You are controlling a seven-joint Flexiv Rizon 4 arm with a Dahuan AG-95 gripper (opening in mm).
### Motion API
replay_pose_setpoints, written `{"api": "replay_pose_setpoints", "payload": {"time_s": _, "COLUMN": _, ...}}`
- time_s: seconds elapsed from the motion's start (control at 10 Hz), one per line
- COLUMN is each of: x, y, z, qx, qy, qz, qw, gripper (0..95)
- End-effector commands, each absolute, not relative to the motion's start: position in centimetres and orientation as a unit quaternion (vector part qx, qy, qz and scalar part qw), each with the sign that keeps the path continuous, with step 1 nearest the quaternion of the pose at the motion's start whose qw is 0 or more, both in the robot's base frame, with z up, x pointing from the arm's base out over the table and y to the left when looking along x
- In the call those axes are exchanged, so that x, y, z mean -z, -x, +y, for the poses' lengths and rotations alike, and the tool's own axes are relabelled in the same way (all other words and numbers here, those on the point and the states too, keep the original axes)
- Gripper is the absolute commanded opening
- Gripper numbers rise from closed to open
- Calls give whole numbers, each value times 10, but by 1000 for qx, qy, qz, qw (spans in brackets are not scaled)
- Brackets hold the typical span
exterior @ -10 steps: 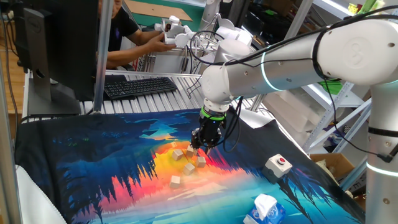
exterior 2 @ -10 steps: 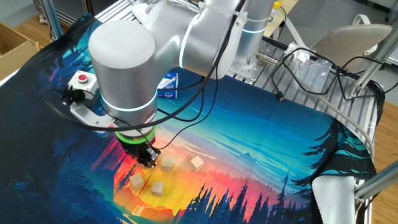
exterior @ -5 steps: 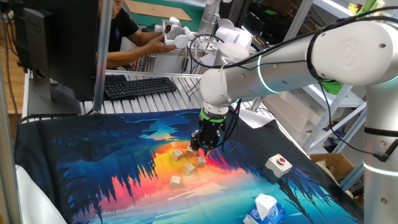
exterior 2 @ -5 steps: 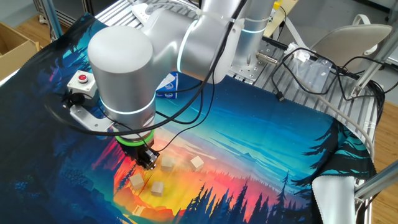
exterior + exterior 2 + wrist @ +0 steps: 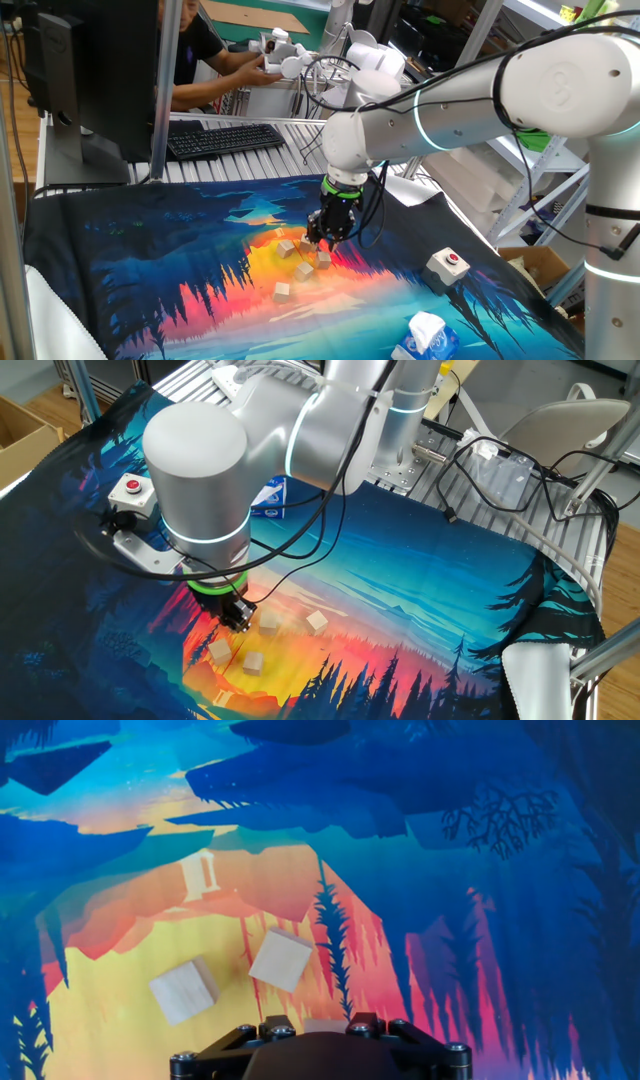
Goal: Stack the blocks in a vertical line of five
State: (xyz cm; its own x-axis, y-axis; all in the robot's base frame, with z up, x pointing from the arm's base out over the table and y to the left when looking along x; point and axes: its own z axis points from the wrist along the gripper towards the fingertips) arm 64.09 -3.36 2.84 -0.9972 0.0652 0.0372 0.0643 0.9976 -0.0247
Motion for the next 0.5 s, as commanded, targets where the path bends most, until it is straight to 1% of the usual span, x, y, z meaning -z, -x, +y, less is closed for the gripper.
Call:
{"api": "replay_pose_setpoints", "payload": {"time_s": 0.1, "x": -30, "y": -645, "z": -34, "qx": -15, "qy": 27, "qz": -999, "qw": 22, "gripper": 380}}
{"api": "replay_pose_setpoints", "payload": {"time_s": 0.5, "x": -29, "y": -655, "z": -36, "qx": -14, "qy": 24, "qz": -999, "qw": 24, "gripper": 380}}
